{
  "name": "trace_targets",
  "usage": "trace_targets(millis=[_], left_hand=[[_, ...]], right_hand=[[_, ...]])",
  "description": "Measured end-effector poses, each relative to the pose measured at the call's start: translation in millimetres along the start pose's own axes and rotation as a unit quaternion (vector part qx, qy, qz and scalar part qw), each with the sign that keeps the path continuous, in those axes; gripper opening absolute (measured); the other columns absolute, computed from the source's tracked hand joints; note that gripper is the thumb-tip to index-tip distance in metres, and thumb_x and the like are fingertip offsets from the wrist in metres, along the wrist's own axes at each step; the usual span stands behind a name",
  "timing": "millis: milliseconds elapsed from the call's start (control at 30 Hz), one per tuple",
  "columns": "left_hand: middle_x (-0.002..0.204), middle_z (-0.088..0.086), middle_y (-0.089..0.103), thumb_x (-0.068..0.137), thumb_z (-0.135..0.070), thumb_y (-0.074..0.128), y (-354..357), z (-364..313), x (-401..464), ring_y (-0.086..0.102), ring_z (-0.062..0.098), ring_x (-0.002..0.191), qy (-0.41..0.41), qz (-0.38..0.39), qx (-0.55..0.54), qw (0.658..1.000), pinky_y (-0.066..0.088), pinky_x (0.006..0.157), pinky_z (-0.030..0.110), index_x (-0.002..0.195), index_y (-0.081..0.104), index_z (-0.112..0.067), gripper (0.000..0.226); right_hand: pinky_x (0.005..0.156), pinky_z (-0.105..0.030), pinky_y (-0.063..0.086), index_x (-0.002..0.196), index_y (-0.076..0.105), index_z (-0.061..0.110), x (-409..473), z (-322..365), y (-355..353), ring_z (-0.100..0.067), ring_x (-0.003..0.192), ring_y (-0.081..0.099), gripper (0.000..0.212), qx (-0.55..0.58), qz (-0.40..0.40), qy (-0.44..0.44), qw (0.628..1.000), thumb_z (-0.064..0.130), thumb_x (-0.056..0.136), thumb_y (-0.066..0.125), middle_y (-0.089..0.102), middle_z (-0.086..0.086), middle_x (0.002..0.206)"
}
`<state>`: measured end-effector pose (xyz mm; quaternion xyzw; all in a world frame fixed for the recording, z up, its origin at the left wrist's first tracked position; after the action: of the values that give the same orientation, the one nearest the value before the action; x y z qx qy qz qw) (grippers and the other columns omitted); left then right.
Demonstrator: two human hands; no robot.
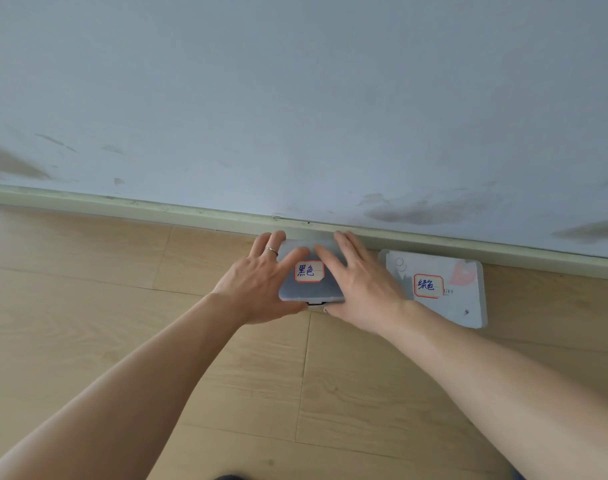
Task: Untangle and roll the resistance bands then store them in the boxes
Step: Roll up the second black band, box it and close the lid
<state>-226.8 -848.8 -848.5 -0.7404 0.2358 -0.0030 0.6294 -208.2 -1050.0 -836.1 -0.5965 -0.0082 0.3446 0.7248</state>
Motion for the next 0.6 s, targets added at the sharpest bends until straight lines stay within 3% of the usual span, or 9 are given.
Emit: trace_targets(millis=[133,267,400,467,600], left_hand=[[0.146,0.004,0.026,0.079,-0.068,0.062,1,1,-1,0.027,0.025,0.140,-0.002,-0.014,-0.024,1.000,0.058,0.090,0.041,0.146,0.024,-0.038,0.083],[0.158,0.004,0.022,0.073,-0.068,0.070,9,3,-5,0.034,0.028,0.142,-0.042,-0.032,-0.073,0.996,0.052,0.100,0.040,0.151,0.022,-0.038,0.096],[0.151,0.001,0.029,0.073,-0.056,0.077,13,6,-1,0.058,0.030,0.118,-0.048,-0.049,-0.131,0.989,0.051,0.075,0.034,0.146,0.028,-0.037,0.090],[0.149,0.000,0.029,0.073,-0.051,0.079,16,5,-1,0.054,0.029,0.122,-0.051,-0.061,-0.144,0.986,0.052,0.075,0.035,0.144,0.029,-0.038,0.087],[0.148,-0.009,0.025,0.065,-0.042,0.087,23,3,-4,0.045,0.027,0.130,-0.081,-0.070,-0.245,0.964,0.054,0.087,0.042,0.142,0.033,-0.041,0.094]], right_hand=[[0.121,-0.040,0.031,0.161,0.024,0.023,2,-6,-4,-0.020,0.160,-0.004,0.088,0.053,-0.006,-0.007,0.999,0.036,0.090,0.074,0.004,-0.010,0.172],[0.124,-0.040,0.029,0.162,0.024,0.024,0,-11,-4,-0.018,0.161,-0.009,0.081,0.059,0.001,-0.004,0.998,0.039,0.095,0.068,-0.004,-0.006,0.175],[0.124,-0.038,0.026,0.164,0.020,0.022,0,-9,0,-0.020,0.161,-0.011,0.085,0.038,-0.012,-0.002,0.999,0.040,0.096,0.068,-0.007,-0.007,0.175],[0.123,-0.038,0.027,0.163,0.020,0.022,-1,-7,1,-0.021,0.161,-0.009,0.087,0.028,-0.013,0.000,1.000,0.040,0.095,0.070,-0.005,-0.007,0.174],[0.118,-0.039,0.033,0.161,0.023,0.021,-1,0,1,-0.024,0.161,-0.006,0.087,0.018,-0.022,0.009,1.000,0.041,0.092,0.072,0.001,-0.009,0.173]])
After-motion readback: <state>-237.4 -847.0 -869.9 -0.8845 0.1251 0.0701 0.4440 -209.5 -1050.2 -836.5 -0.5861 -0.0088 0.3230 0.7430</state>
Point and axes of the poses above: each hand's wrist, its own x-axis towards the middle knuckle, its own y-axis out of the palm, z = x × y, the point moved 1 cm from there along x, towards the middle knuckle
